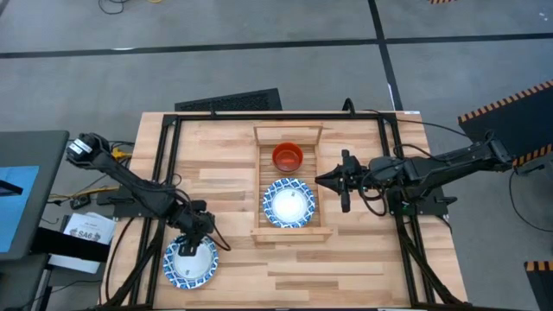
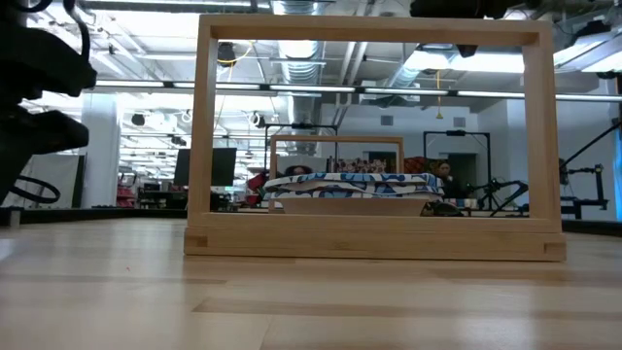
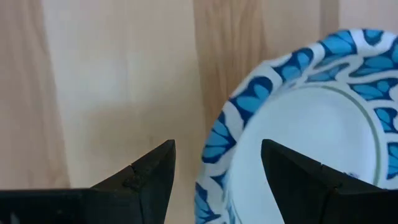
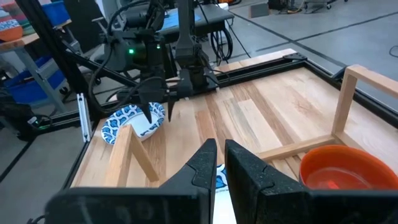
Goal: Place and stack bowls onto a shelf
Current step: Stack the blue patterned bowl on top of the blue patterned bowl on the shelf
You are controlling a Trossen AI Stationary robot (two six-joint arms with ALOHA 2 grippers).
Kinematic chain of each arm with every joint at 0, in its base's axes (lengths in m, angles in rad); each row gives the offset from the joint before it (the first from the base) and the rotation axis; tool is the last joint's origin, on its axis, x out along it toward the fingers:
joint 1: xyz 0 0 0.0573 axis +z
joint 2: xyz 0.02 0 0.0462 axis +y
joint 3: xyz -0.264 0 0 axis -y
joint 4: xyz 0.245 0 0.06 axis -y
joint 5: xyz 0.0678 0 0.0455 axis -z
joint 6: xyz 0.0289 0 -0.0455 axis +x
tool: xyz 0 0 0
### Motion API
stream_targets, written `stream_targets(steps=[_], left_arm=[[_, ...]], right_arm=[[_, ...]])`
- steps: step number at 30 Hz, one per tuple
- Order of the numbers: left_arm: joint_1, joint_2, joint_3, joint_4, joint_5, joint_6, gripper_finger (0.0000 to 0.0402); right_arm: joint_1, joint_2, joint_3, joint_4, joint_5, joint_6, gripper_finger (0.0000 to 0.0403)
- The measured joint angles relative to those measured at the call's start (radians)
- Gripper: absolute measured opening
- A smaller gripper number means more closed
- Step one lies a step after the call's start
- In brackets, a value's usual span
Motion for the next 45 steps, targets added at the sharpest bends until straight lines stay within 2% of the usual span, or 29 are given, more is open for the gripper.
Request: stream_targets(steps=[10, 13, 15, 18, 21, 22, 26, 33, 35, 39, 45], left_arm=[[0.0, 0.1, 0.0, 0.091, 0.028, 0.011, 0.022], [0.0, 0.144, 0.002, 0.091, 0.041, 0.005, 0.0203], [0.0, 0.167, 0.007, 0.088, 0.04, 0.002, 0.0176], [0.003, 0.188, 0.028, 0.093, 0.067, -0.007, 0.0114], [0.023, 0.186, 0.055, 0.094, 0.166, -0.008, 0.0033], [0.033, 0.182, 0.064, 0.095, 0.201, -0.014, 0.0018], [0.062, 0.13, 0.099, 0.065, 0.263, -0.027, 0.0005], [0.171, -0.085, 0.254, -0.201, 0.263, -0.036, 0.0001], [0.212, -0.148, 0.321, -0.278, 0.242, -0.044, 0.0001], [0.305, -0.218, 0.479, -0.368, 0.094, -0.086, 0.0], [0.465, -0.149, 0.623, -0.369, -0.046, -0.021, 0.0]], right_arm=[[0.0, 0.0, 0.0, -0.007, 0.0, 0.0, 0.0059], [0.0, 0.0, 0.0, -0.008, 0.0, 0.0, 0.0059], [0.0, 0.0, 0.0, -0.011, 0.0, 0.0, 0.0059], [0.0, 0.0, 0.0, -0.011, 0.0, 0.0, 0.0059], [0.0, 0.0, 0.0, -0.012, 0.0, 0.0, 0.0059], [0.0, 0.0, 0.0, -0.012, 0.0, 0.0, 0.0059], [0.0, 0.0, 0.0, -0.012, 0.0, 0.0, 0.0059], [0.0, 0.0, 0.0, -0.019, 0.0, -0.001, 0.0059], [0.0, 0.0, 0.0, -0.019, 0.0, -0.002, 0.0059], [-0.001, 0.0, 0.0, -0.019, 0.0, -0.002, 0.0059], [-0.001, 0.0, 0.0, 0.003, 0.0, -0.002, 0.0059]])
